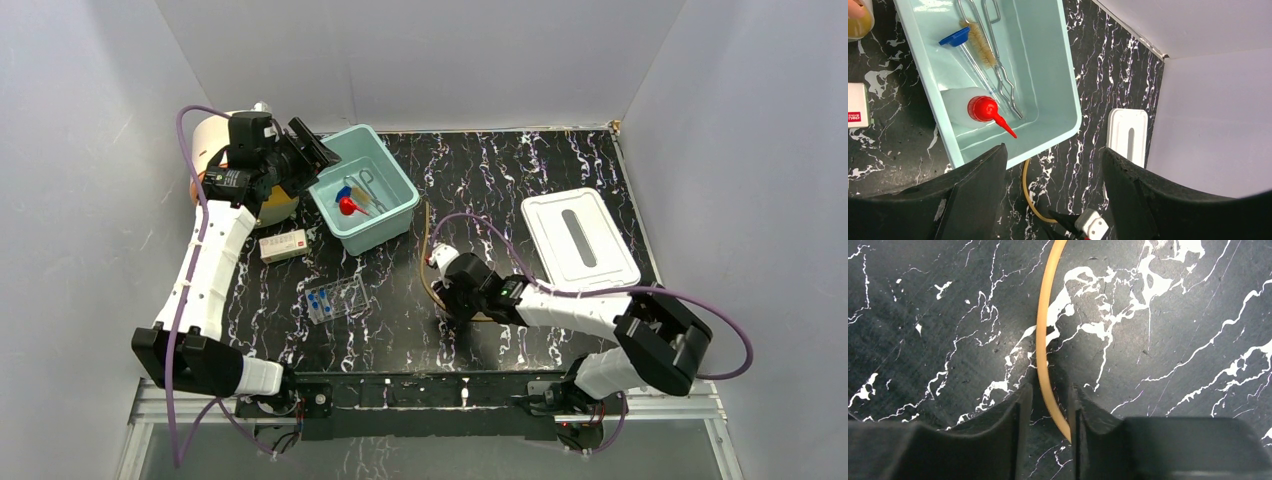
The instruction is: Organize the chemistry lab equipment
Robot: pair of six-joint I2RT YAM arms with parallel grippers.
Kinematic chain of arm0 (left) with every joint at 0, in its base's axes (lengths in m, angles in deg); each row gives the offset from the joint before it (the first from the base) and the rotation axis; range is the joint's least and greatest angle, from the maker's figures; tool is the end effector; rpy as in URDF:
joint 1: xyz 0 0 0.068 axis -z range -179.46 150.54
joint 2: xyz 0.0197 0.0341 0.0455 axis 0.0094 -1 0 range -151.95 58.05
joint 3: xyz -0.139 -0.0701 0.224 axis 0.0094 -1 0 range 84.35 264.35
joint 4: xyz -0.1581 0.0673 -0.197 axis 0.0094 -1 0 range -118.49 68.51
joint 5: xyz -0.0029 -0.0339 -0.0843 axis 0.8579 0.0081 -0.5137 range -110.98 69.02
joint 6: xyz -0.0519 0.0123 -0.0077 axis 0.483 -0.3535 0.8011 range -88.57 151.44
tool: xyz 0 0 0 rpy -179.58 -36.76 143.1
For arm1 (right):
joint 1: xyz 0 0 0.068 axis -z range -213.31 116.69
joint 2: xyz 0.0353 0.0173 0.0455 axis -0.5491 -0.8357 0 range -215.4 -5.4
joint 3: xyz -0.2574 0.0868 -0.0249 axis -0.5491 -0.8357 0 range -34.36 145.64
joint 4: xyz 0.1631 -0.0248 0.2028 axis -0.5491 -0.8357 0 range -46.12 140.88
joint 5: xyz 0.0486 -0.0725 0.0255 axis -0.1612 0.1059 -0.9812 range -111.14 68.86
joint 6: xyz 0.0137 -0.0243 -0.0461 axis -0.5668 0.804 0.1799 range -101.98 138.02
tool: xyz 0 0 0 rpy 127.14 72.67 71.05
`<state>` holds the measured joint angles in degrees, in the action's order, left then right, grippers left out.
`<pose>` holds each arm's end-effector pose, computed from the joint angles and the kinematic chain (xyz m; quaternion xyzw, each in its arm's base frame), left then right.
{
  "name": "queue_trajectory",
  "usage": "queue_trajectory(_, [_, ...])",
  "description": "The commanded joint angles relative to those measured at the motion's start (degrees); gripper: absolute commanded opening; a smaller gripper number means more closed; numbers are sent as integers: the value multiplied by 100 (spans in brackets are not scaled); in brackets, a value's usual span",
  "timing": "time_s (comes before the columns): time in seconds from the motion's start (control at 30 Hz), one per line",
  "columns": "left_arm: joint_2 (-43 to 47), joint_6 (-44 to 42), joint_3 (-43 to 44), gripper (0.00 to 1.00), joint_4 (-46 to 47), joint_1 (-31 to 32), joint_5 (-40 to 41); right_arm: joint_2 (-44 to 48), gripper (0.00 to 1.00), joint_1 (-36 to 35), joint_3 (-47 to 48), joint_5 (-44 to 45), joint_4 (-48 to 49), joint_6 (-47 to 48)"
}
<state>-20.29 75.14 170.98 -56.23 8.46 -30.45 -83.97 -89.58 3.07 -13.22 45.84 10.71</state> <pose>0.2945 -0.0468 0.4182 -0.2189 0.8196 -0.2917 0.4419 0.1525 0.2196 0.1775 -0.3601 0.8530 0.1417 0.3502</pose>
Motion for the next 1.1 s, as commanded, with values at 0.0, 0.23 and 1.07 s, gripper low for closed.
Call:
queue_trajectory(0.0, [78,-3,96,68,54,-45,-85,-176,46,-14,534,175,115,-196])
queue_trajectory(0.23, [133,23,77,68,25,-45,-79,-1218,48,0,1418,250,-24,-434])
queue_trajectory(1.07, [299,33,-26,68,-4,-45,-56,-2208,0,3,2325,703,-500,-544])
